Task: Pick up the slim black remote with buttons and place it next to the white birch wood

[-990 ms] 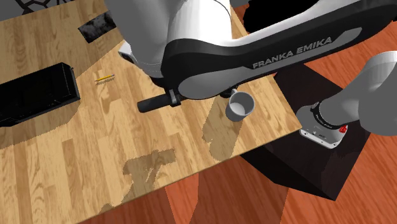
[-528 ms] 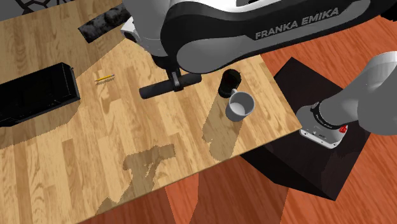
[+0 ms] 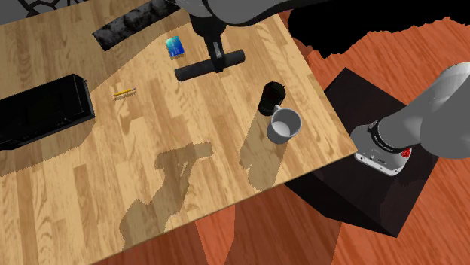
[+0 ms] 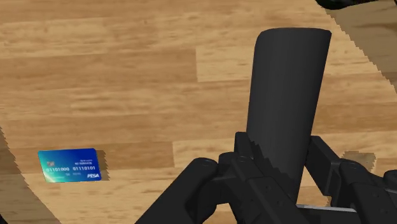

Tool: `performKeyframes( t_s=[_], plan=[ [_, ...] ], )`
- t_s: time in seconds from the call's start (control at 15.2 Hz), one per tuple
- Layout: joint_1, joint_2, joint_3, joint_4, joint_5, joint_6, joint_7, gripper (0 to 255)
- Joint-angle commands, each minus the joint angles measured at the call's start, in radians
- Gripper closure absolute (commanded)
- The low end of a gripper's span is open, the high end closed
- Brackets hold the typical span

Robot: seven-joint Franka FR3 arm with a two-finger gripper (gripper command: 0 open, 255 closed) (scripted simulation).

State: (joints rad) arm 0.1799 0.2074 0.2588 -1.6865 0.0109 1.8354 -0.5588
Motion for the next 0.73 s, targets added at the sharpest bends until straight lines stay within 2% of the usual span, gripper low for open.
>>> performKeyframes(
  t_s=[0.0, 0.66],
  plan=[
    [-0.028, 0.002, -0.018, -0.004, 0.001, 0.004, -0.048, 255],
    [-0.149, 0.099, -0.099, 0.138, -0.010, -0.050, -0.248, 255]
  ],
)
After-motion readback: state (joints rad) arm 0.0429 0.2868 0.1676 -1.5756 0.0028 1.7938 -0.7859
